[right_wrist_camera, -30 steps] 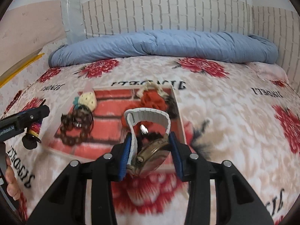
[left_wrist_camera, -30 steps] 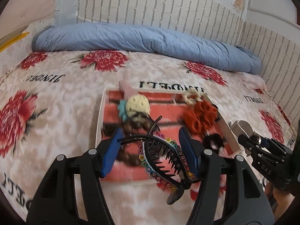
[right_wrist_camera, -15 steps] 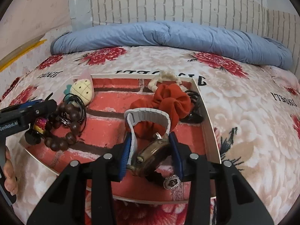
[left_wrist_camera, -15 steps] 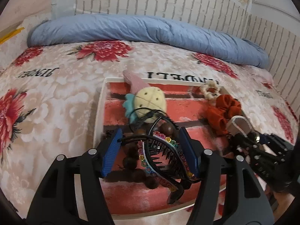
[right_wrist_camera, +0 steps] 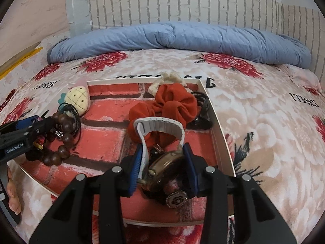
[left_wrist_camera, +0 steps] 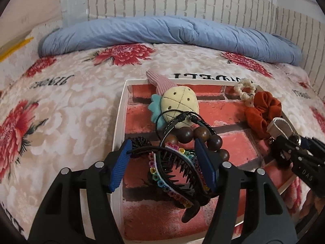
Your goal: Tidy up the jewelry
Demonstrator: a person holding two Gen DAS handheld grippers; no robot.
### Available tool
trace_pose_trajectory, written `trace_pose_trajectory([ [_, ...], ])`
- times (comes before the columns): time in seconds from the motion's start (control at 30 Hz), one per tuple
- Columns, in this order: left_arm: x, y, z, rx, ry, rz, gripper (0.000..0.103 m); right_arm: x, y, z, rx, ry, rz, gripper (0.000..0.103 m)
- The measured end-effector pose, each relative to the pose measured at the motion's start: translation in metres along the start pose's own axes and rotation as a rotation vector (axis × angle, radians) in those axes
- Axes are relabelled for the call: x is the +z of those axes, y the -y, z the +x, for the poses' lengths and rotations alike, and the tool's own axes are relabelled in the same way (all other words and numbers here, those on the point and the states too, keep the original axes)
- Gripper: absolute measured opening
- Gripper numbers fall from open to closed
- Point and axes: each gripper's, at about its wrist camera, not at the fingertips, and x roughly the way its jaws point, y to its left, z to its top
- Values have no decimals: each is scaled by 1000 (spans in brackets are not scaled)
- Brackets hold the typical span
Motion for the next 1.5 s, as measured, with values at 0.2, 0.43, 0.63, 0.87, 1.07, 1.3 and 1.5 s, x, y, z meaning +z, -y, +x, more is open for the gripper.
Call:
trace_pose_trajectory([
  [0.2, -1, 2, -1, 7, 9, 8, 65, -2, 0, 5, 8, -17, 3, 45],
  [0.43, -7, 2, 0, 30, -3, 14, 77, -4, 3, -5, 7, 9, 21, 63],
  [0.63, -21, 7, -26, 27, 17, 17, 88, -10, 4, -36, 21, 62, 35, 78],
  [0.87, -45, 12, -94, 47, 121, 2, 98, -37, -1, -95, 34, 160, 13, 94],
  [1.07, -81, 2, -142, 55, 157, -38, 98, -66, -5, -144, 43, 215, 13, 94],
  [1.3, -126, -1, -192, 96, 218, -36, 98, -104, -20, -199, 23, 297, -42, 98],
  [1.5, -149, 4, -230, 125, 319, -23, 98, -128, -20, -231, -7, 341, -73, 99],
])
